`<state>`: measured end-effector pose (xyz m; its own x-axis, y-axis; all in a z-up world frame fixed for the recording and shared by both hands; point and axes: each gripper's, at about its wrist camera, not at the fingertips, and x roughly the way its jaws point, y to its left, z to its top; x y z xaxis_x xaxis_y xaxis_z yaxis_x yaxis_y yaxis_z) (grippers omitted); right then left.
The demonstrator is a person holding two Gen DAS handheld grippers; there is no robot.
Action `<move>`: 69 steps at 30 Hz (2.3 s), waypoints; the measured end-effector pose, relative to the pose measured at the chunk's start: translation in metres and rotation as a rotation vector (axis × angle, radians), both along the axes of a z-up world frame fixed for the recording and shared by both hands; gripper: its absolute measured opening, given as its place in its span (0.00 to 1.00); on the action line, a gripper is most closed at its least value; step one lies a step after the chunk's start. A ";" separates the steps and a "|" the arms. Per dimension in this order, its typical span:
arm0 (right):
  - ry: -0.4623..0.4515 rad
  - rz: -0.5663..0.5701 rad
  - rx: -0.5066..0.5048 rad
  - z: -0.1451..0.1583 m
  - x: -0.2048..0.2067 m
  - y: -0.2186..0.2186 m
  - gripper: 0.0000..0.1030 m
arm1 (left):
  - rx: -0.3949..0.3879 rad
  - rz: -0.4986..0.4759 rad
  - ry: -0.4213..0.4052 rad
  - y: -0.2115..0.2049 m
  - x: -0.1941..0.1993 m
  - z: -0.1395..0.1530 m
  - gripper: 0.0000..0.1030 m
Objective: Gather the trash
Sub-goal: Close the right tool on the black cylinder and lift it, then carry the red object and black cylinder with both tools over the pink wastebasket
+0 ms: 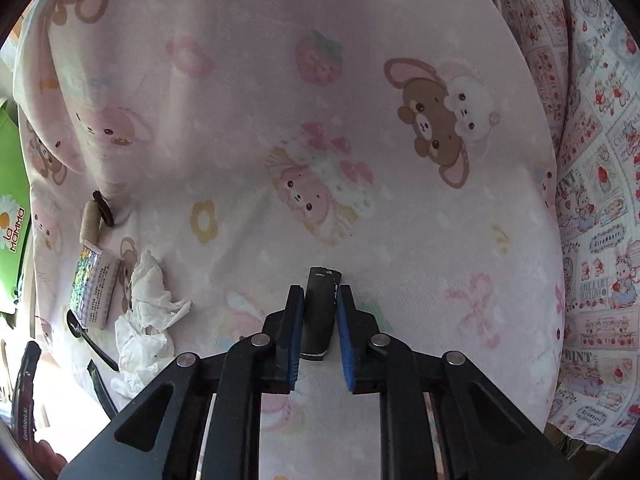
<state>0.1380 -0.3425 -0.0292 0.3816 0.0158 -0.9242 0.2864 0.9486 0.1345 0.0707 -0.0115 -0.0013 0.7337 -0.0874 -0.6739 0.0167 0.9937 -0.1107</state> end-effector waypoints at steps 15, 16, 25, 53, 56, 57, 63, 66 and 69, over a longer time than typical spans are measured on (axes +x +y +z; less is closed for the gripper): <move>-0.305 0.131 0.144 0.052 -0.049 0.033 0.14 | 0.024 -0.069 -0.049 -0.008 -0.030 0.015 0.14; -0.314 0.145 0.162 0.055 -0.053 0.035 0.14 | 0.023 -0.072 -0.049 -0.008 -0.032 0.017 0.14; -0.433 0.257 0.169 0.083 -0.107 0.049 0.14 | 0.064 -0.041 -0.098 -0.006 -0.057 0.023 0.14; -0.238 0.466 0.261 0.037 -0.167 0.126 0.13 | -0.056 -0.170 0.260 0.002 -0.061 -0.026 0.14; -0.194 0.485 0.225 0.024 -0.164 0.135 0.13 | -0.048 -0.194 0.317 -0.002 -0.058 -0.040 0.14; -0.175 0.490 0.212 0.018 -0.163 0.138 0.13 | -0.036 -0.194 0.334 -0.004 -0.057 -0.045 0.14; -0.054 0.508 0.117 -0.027 -0.154 0.155 0.13 | 0.035 -0.179 0.468 -0.016 -0.051 -0.090 0.14; -0.006 0.509 0.061 -0.050 -0.151 0.162 0.13 | 0.055 -0.181 0.511 -0.020 -0.049 -0.108 0.14; 0.027 0.516 0.015 -0.068 -0.150 0.168 0.13 | 0.091 -0.177 0.544 -0.026 -0.047 -0.124 0.15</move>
<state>-0.0120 -0.1744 -0.0975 0.2963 0.2087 -0.9320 -0.2152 0.9653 0.1477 0.0237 -0.0373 -0.1248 0.2587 -0.1014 -0.9606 0.1482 0.9869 -0.0643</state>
